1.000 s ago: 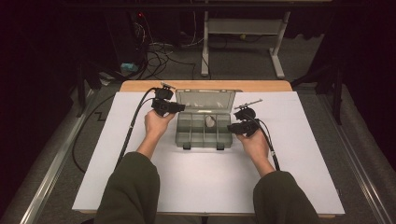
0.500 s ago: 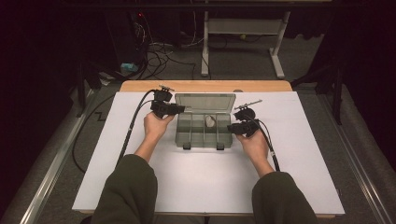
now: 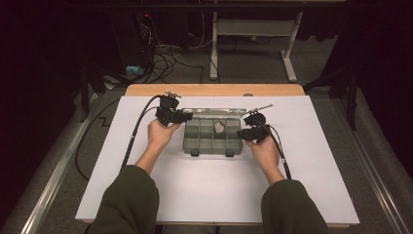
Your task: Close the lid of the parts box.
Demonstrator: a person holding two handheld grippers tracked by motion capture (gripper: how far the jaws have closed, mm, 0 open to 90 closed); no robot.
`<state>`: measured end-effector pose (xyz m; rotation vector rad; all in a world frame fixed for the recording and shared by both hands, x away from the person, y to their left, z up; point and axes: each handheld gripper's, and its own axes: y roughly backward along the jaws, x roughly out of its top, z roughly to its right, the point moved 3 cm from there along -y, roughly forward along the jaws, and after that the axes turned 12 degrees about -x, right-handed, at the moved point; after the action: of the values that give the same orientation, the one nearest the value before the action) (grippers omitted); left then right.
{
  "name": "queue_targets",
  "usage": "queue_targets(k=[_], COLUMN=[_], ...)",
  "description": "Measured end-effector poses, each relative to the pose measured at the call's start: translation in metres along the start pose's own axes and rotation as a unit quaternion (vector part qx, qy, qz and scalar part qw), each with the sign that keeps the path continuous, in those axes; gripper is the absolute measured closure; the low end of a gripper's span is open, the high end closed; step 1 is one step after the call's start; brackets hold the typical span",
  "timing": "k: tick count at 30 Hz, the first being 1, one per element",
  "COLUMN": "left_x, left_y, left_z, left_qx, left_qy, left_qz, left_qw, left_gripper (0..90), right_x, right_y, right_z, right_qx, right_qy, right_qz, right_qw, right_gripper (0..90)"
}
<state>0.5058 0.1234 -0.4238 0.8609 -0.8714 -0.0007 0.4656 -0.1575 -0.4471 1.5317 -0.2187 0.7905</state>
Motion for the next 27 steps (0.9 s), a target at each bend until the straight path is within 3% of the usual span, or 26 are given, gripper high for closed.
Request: queue_targets(k=[14, 20, 27], left_x=[-0.002, -0.009, -0.014], left_y=[0.006, 0.007, 0.005], left_z=[0.007, 0.002, 0.004], left_qx=[0.003, -0.02, -0.013], left_qy=[0.004, 0.028, 0.031], left_qz=[0.01, 0.029, 0.039], left_qw=[0.9999, 0.999, 0.9987], left_gripper=[58.7, 61.4, 61.3], right_x=[0.0, 0.0, 0.0], right_y=[0.0, 0.0, 0.0], right_z=[0.0, 0.001, 0.001], right_qx=[0.001, 0.003, 0.005], right_qy=[0.005, 0.006, 0.014], right_qz=[0.001, -0.002, 0.0], right_qw=[1.0, 1.0, 0.9999], right_gripper=[74.1, 74.2, 74.2])
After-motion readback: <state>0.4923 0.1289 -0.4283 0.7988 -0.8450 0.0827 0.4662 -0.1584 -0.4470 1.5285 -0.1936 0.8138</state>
